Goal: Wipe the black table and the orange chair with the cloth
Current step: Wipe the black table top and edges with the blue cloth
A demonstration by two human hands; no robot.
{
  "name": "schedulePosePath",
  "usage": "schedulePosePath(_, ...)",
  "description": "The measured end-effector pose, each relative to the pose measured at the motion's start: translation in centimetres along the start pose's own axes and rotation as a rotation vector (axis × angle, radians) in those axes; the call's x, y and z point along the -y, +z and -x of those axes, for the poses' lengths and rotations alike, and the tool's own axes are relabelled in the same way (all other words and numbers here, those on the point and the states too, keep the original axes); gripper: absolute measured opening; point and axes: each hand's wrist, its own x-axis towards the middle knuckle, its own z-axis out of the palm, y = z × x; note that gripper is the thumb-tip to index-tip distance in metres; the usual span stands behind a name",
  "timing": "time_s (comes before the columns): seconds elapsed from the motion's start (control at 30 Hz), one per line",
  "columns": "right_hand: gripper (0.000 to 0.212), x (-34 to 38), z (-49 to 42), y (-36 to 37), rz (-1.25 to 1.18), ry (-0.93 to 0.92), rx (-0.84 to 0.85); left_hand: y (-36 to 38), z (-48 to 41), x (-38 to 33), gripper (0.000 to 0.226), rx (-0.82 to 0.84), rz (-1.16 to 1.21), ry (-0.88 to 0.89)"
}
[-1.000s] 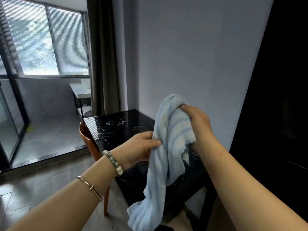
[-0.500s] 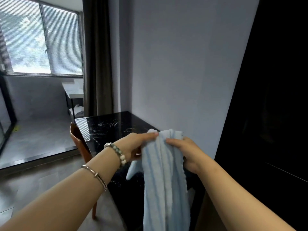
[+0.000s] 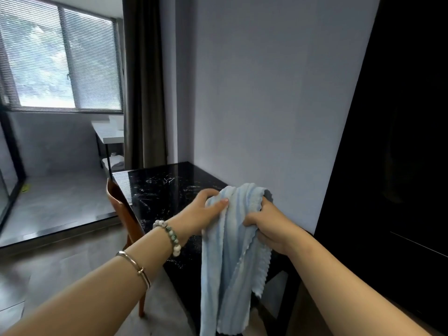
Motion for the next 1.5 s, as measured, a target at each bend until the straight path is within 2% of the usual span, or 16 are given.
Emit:
schedulePosePath(0.07,0.064,0.1,0.0,0.5,-0.022,-0.013,0.033,0.5,0.2,0.5,0.038,0.046,-0.145,0.07)
schedulePosePath(0.13,0.065,0.3,0.1,0.6,0.002,-0.029,0.047,0.3,0.3,0.7,0.023,0.036,-0.324,0.12)
schedulePosePath(0.27,0.055,0.0,0.2,0.3,-0.022,-0.008,-0.056,-0.7,-0.2,1.4,0.029,-0.1,-0.565,0.11)
schedulePosePath(0.33,0.038,0.0,0.4,-0.1,-0.03,0.026,-0.124,-1.3,-0.7,2.0,0.024,-0.175,-0.357,0.026)
schedulePosePath(0.43,0.013,0.0,0.4,-1.1,-0.004,0.099,-0.232,-1.6,-0.7,2.1,0.019,-0.162,0.205,-0.17)
schedulePosePath(0.53,0.039,-0.3,0.7,-1.7,-0.025,0.131,-0.395,-1.5,-0.9,2.2,0.017,-0.247,0.196,-0.146)
schedulePosePath(0.6,0.056,-0.3,1.1,-1.7,-0.055,0.109,-0.403,-1.4,-0.7,1.9,0.042,-0.288,0.173,-0.108)
schedulePosePath(0.67,0.056,-0.4,1.5,-1.6,-0.056,0.037,-0.329,-1.3,-0.5,1.5,0.074,-0.176,0.156,0.0)
schedulePosePath(0.77,0.053,-0.7,1.9,-1.8,0.152,-0.067,-0.202,-0.9,-0.2,0.8,0.085,0.063,-0.251,0.148)
schedulePosePath(0.87,0.042,-1.2,1.9,-2.4,0.576,-0.062,-0.16,-0.5,-0.3,0.6,0.046,0.008,-0.82,0.286)
schedulePosePath(1.0,0.009,-0.9,2.9,-3.2,0.961,-0.032,-0.318,-0.1,-0.2,0.5,0.012,-0.104,-0.789,0.346)
schedulePosePath(1.07,0.015,-0.5,3.3,-3.8,0.798,-0.097,-0.356,-0.3,-0.2,-0.1,0.02,-0.065,-0.533,0.296)
schedulePosePath(1.13,0.022,0.1,3.5,-4.0,0.283,-0.138,-0.339,-0.4,0.3,-1.2,0.037,0.017,0.087,0.214)
schedulePosePath(1.2,0.006,0.6,2.9,-4.2,-0.202,-0.118,-0.344,-0.1,0.6,-1.3,0.035,0.102,0.565,0.11)
schedulePosePath(1.37,0.035,2.1,2.8,-4.8,-0.701,0.046,-0.268,2.2,3.4,1.3,0.036,0.386,0.36,-0.226)
schedulePosePath(1.5,0.069,-1.9,4.0,-4.5,-0.783,0.205,-0.241,2.7,2.7,1.9,0.022,0.288,0.626,-0.407)
